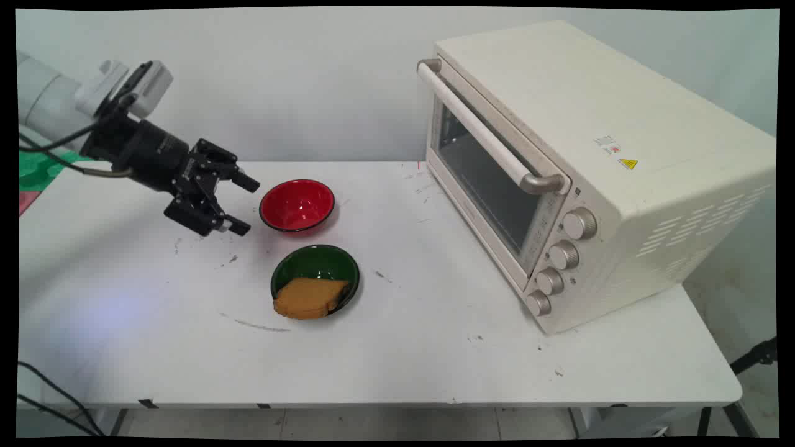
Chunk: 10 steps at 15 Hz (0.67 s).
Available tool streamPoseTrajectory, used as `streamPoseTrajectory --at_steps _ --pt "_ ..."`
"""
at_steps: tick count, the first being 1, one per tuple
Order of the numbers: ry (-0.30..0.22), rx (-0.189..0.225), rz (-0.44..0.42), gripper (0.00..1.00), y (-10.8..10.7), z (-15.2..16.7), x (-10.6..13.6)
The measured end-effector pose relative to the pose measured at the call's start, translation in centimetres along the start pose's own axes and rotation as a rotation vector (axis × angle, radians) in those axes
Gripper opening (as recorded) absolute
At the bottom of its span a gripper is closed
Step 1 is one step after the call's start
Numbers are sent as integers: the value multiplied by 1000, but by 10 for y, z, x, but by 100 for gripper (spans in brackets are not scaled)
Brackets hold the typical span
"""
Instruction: Open the oven
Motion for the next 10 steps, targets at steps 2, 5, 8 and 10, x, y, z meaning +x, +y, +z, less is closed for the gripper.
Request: streamPoseTrajectory --at_steps 2,5,8,10 --pt "2 17 -15 100 7 4 -3" --pt "16 44 -39 100 15 9 1" --pt "42 72 -55 100 16 14 19" --pt "69 89 -73 100 15 16 41"
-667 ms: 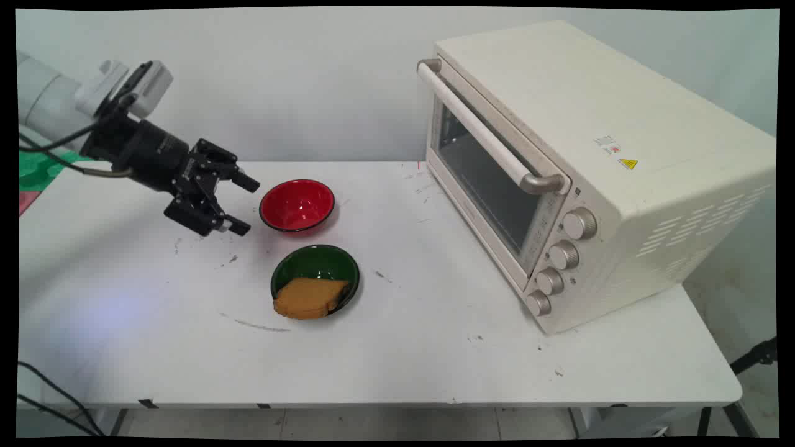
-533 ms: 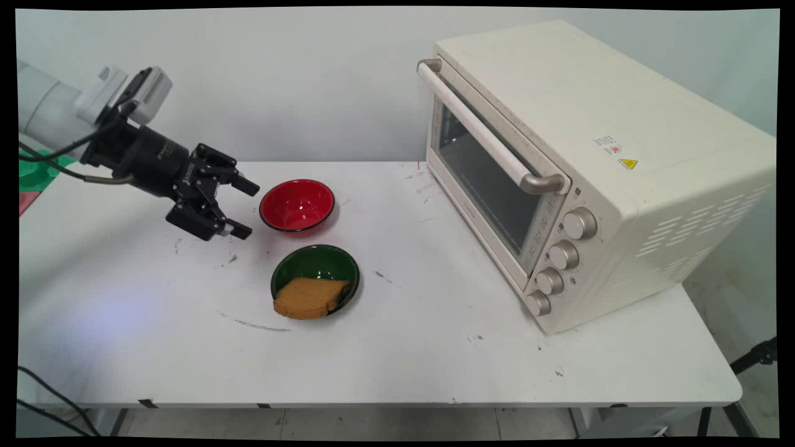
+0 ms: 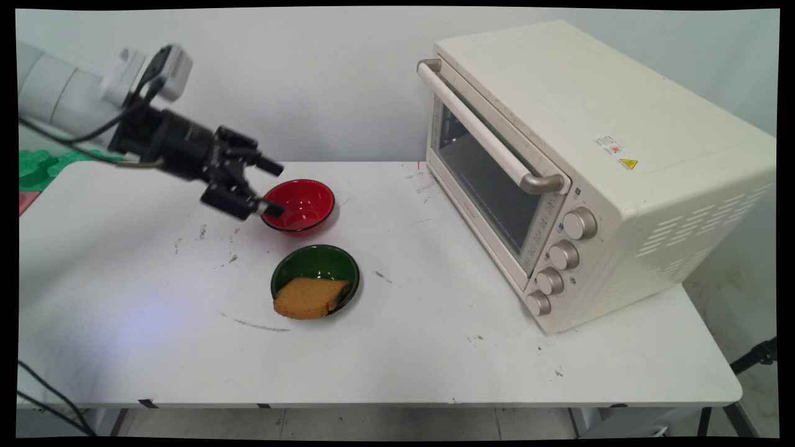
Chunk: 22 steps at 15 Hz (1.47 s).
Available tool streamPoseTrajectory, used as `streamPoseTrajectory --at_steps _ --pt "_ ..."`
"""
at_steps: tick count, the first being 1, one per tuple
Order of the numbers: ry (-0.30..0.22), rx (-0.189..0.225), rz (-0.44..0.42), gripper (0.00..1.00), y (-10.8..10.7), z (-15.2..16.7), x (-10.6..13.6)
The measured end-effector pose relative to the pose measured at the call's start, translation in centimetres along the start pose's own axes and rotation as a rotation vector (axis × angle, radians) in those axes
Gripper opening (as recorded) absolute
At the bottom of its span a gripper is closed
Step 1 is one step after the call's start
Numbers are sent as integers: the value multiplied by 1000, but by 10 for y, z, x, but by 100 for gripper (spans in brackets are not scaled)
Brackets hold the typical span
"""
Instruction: Open the oven
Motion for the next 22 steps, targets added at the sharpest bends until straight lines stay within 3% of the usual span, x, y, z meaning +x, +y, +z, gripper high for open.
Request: streamPoseTrajectory --at_steps 8,12,18,22 --pt "68 44 -19 100 -2 21 126" --pt "73 57 -6 100 -1 44 175" --pt "28 80 29 100 -1 96 238" --pt "-29 97 53 100 -7 133 266"
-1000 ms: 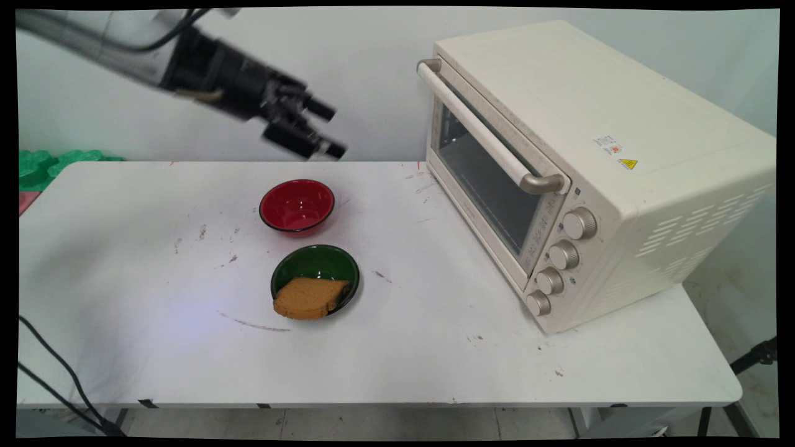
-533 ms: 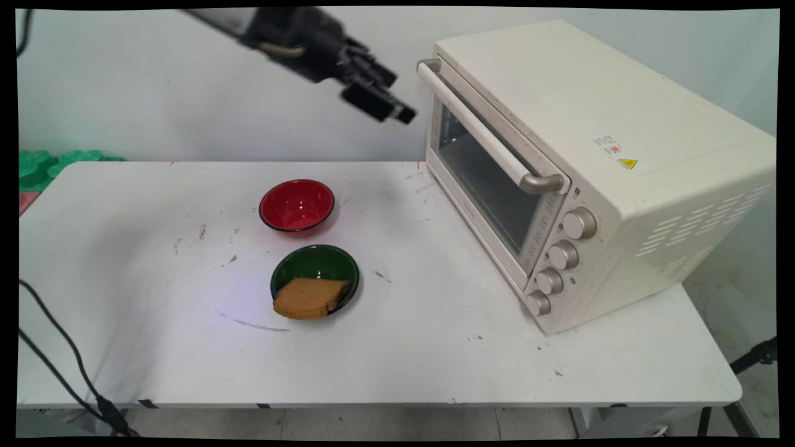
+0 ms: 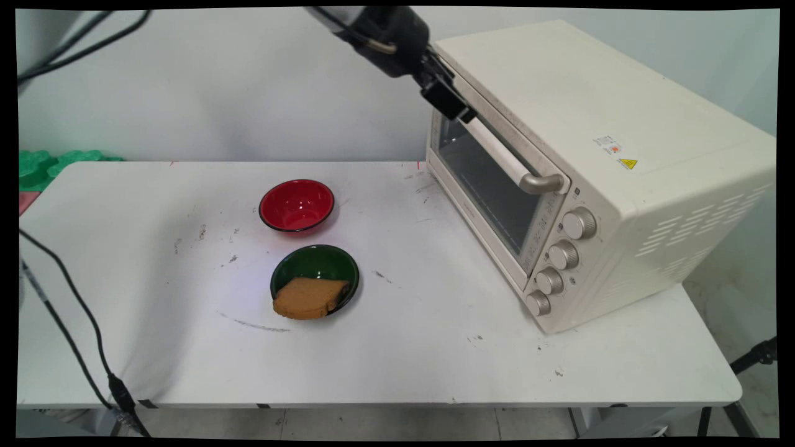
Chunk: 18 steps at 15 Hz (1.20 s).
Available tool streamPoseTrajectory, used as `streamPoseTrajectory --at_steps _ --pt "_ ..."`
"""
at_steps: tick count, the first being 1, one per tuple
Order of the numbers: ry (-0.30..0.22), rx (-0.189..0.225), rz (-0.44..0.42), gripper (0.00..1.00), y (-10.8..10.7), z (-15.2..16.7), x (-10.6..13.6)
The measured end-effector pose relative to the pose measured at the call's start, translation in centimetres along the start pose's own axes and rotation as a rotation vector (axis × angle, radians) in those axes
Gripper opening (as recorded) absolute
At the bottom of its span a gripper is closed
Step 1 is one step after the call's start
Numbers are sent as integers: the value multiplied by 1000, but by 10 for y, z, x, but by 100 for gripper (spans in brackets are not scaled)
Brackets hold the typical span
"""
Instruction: Open the oven
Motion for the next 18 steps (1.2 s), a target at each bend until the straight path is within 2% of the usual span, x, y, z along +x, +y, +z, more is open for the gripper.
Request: streamPoseTrajectory --at_steps 7,17,18 --pt "-76 3 32 100 -3 41 27" --pt "-126 5 30 100 -6 57 47" --pt "-132 4 27 0 -7 58 47"
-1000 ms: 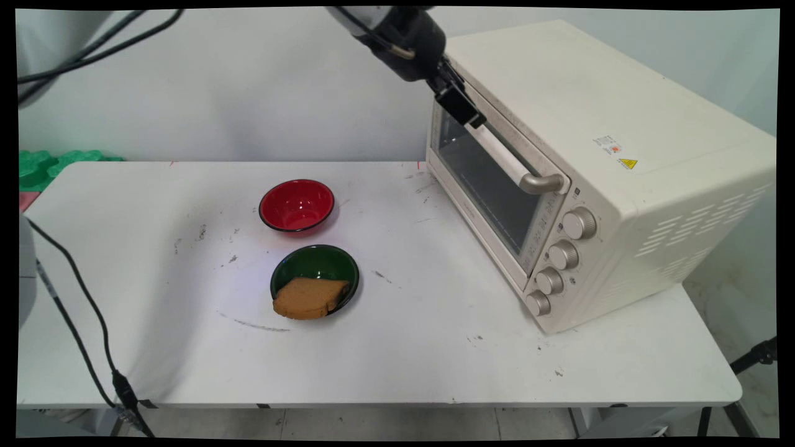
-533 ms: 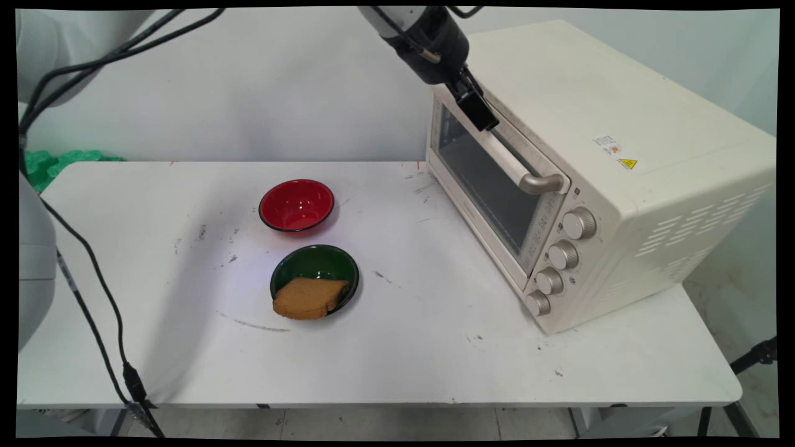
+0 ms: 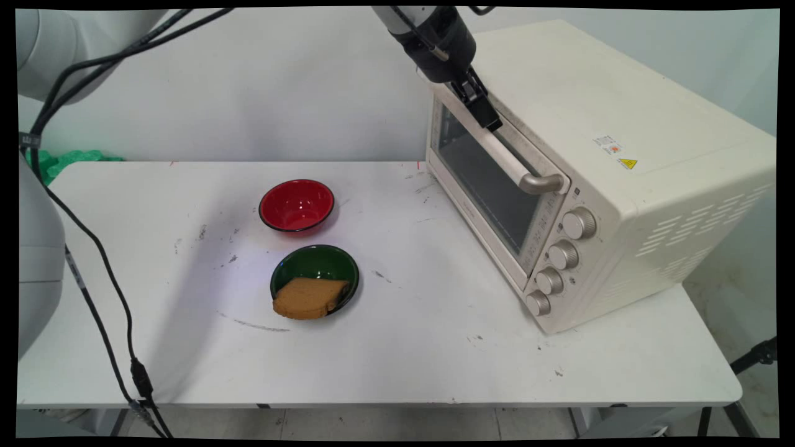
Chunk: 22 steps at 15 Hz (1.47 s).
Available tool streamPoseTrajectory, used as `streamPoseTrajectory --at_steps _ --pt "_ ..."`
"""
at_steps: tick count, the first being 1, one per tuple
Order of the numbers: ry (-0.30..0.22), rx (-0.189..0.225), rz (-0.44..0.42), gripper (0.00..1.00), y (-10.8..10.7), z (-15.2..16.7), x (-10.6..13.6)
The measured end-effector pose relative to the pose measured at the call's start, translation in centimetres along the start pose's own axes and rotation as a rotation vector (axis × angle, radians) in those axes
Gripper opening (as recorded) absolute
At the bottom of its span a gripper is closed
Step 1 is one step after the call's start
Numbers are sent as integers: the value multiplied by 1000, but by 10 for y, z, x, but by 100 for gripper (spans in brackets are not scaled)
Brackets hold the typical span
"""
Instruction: Open the oven
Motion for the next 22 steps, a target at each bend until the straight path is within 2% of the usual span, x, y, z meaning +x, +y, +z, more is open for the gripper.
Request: streamPoseTrajectory --at_steps 6,11,16,22 --pt "-36 7 -33 0 -2 2 -2" --pt "-63 7 -66 0 -3 -4 -19" --pt "-56 -12 -70 0 -4 -19 -60" --pt "-19 -50 -26 0 4 -28 -136"
